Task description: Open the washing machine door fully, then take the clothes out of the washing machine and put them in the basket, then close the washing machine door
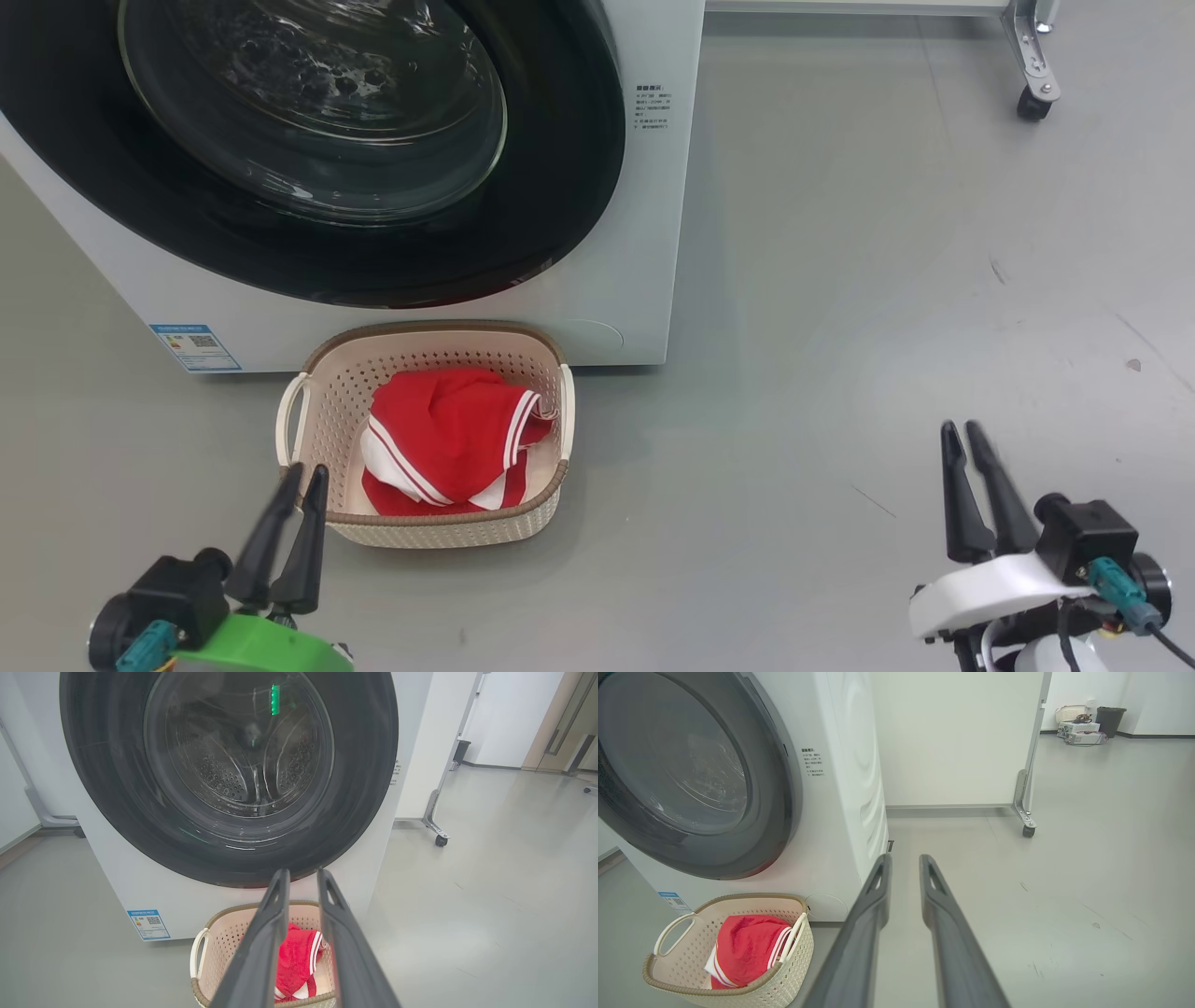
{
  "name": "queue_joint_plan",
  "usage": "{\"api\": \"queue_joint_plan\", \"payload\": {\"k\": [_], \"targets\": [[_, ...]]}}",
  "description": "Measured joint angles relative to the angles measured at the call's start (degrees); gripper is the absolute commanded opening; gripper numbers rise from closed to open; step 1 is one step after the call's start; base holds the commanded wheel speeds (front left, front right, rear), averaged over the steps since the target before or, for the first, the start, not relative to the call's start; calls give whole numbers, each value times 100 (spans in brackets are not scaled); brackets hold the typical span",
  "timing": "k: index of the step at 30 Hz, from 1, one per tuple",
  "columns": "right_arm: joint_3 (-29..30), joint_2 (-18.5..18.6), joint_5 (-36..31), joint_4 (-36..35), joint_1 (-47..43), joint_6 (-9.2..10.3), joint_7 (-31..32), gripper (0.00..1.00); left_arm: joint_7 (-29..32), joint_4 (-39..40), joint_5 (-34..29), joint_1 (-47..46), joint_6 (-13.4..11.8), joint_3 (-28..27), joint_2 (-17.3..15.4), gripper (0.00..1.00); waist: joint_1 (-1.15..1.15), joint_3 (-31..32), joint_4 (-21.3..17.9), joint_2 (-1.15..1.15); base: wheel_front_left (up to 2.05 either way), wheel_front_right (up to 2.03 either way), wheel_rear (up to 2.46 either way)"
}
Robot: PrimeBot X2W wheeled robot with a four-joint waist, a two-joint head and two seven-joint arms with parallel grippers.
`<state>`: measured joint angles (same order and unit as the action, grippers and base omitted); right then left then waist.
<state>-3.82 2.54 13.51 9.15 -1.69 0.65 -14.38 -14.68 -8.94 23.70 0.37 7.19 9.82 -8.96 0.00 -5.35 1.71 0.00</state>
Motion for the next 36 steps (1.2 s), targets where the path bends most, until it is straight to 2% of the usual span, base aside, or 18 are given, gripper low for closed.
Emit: {"api": "queue_joint_plan", "payload": {"k": [5,9,36], "targets": [[-11,-53,75,144,-115,-1,3,0,0,-114,42,53,0,56,99,0,0,3,-3,0,0,0,0],[-13,-53,276,143,-115,-9,24,0,1,-102,311,97,0,56,103,0,0,25,-10,0,0,0,0],[218,-53,2491,180,-76,-211,525,0,470,-104,2209,102,-4,-222,203,0,0,161,-56,0,0,0,0]]}}
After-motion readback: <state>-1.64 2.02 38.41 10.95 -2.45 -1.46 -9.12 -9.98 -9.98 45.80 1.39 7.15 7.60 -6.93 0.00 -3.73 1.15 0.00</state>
